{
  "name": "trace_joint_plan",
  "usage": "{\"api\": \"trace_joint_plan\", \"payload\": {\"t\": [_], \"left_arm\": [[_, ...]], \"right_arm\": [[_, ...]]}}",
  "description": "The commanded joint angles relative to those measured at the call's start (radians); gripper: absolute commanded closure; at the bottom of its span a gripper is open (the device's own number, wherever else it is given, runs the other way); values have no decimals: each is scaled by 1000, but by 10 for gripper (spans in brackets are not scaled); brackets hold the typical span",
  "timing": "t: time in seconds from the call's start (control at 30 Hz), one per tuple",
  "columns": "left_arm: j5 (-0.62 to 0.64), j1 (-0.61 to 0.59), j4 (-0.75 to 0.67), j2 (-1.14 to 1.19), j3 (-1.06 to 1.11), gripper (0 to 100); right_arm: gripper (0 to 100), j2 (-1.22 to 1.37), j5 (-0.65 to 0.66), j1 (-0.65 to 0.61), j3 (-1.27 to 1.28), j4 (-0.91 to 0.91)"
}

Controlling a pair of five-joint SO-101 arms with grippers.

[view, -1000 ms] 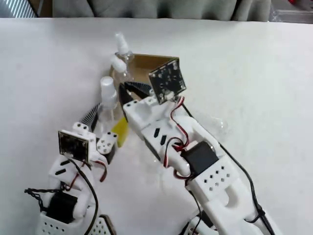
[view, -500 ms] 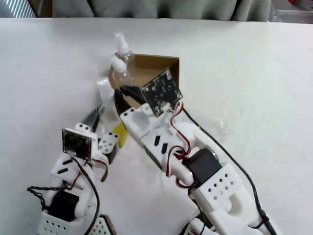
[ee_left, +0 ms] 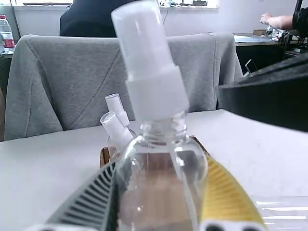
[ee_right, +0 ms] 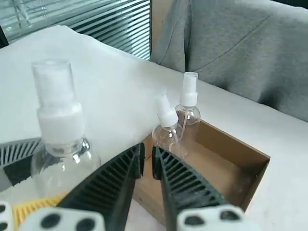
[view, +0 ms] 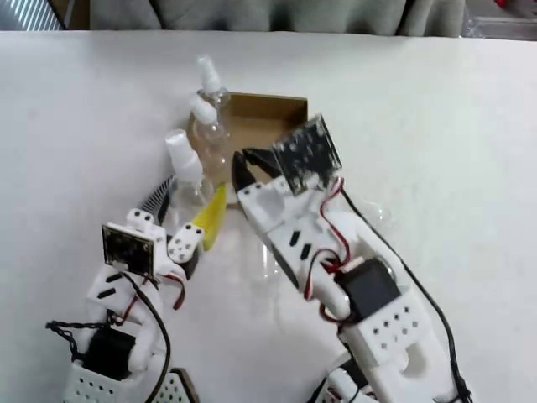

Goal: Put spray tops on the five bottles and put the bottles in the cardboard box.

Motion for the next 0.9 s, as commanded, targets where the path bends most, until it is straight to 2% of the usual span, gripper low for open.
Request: {"api": "trace_joint_plan", "payload": {"t": [0.0, 0.07, 0.2, 0.33, 0.43, 0.53, 0.7, 0.87], "left_arm": [[15, -10, -26, -15, -14, 979], [40, -10, -26, -15, -18, 980], [170, -42, -18, -10, -64, 980], [206, -68, -8, -7, -91, 980], [206, -70, 5, 41, -133, 980], [206, -70, 55, 199, -261, 980], [206, -62, 81, 421, -419, 980], [206, -59, 89, 398, -433, 980]], "right_arm": [[984, -120, 12, 1, 57, 61], [984, -186, 6, 1, 126, 74], [984, -291, 6, -2, 259, 71], [984, -363, 5, -18, 324, 74], [984, -400, 3, -101, 379, 79], [984, -437, -14, -205, 431, 70], [984, -486, -106, -282, 516, -97], [984, -489, -110, -312, 647, -328]]}}
